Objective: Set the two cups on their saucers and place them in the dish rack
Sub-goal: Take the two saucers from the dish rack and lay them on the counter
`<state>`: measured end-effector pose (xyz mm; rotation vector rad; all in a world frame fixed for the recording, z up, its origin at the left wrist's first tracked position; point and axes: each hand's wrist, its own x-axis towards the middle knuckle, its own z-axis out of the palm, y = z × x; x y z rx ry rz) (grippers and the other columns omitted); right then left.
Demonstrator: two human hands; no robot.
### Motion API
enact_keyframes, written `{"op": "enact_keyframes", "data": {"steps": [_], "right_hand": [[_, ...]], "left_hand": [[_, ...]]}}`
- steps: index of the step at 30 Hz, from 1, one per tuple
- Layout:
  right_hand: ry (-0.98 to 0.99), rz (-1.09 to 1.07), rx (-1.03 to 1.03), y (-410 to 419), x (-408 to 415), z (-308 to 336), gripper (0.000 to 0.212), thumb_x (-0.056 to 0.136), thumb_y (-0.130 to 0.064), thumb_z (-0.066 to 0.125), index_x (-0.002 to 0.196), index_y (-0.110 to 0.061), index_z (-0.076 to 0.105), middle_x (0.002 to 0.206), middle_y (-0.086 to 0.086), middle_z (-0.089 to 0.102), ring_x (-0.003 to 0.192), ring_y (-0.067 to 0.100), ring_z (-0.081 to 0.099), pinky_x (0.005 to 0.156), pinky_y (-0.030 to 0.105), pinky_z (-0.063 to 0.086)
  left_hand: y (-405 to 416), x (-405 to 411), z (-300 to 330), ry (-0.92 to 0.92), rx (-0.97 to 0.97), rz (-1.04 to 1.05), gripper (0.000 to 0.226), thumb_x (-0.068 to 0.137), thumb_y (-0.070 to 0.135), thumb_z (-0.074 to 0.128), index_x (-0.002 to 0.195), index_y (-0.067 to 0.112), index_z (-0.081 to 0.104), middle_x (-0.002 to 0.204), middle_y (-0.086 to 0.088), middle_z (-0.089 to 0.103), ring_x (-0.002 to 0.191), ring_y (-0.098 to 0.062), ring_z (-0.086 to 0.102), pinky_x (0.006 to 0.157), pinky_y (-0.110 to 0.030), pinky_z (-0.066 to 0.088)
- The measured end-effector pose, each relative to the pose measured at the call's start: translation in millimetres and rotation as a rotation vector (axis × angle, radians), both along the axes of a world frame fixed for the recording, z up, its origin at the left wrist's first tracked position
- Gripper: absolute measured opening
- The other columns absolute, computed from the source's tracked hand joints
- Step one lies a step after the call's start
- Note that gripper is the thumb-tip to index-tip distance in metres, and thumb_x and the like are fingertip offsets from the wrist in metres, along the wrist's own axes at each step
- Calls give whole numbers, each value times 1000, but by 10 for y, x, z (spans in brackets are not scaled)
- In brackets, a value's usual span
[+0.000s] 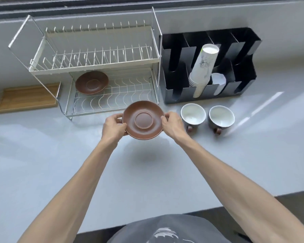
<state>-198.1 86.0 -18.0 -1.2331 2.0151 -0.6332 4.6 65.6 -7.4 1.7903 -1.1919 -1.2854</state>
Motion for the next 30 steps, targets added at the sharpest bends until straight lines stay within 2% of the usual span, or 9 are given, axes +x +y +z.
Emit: {"op": "enact_keyframes", "data": {"steps": [1,3,5,8,12,21,26,30], "right_hand": [[-9,-14,4,109,-58,-36,25,95,-22,46,76,-14,59,87,11,66,90,34,57,73,34,37],[-32,-47,5,317,-168,-95,26,96,-24,46,98,-11,68,101,11,73,105,33,60,82,33,40],[-56,-85,11,521,-275,-143,29,97,-25,47,112,-11,68,111,11,72,113,32,59,91,36,46],[-58,-123,19,816,-449,-222,28,98,-26,48,113,-13,67,113,9,71,109,32,61,92,38,48],[-51,-164,44,1133,-683,-340,28,98,-25,48,112,-12,68,109,5,72,107,27,63,88,36,47],[-8,-253,117,1491,-1143,-574,28,99,-27,48,114,-12,66,112,7,71,109,29,62,91,37,48],[-5,-283,156,1599,-1269,-667,28,100,-28,47,113,-11,65,112,9,71,108,31,62,88,37,47],[0,-290,174,1630,-1303,-700,29,101,-28,46,116,-11,65,113,10,71,109,31,62,90,37,47]], "left_hand": [[72,-45,-30,15,10,-3,49,85,-11,53,130,5,63,103,-15,70,75,-23,69,74,-37,61],[210,-137,-78,8,24,-21,47,88,-9,54,132,6,61,108,-16,68,76,-21,69,76,-39,62],[353,-247,-116,9,39,-47,45,89,-8,55,131,7,61,106,-13,66,75,-18,68,76,-39,62],[560,-420,-219,27,84,-79,42,90,-8,56,130,6,61,107,-15,67,77,-20,68,75,-40,62],[767,-654,-389,30,130,-121,42,89,-6,58,129,7,62,107,-17,68,79,-23,69,80,-45,64],[1007,-1167,-554,-2,183,-221,42,87,-3,60,126,10,62,98,-8,66,84,-26,71,80,-44,65],[1063,-1342,-621,-23,217,-257,41,86,-3,59,124,11,62,98,-9,66,75,-26,71,82,-47,64],[1073,-1397,-678,-46,229,-255,41,87,-2,59,124,13,62,101,-9,67,75,-26,73,82,-45,64]]}}
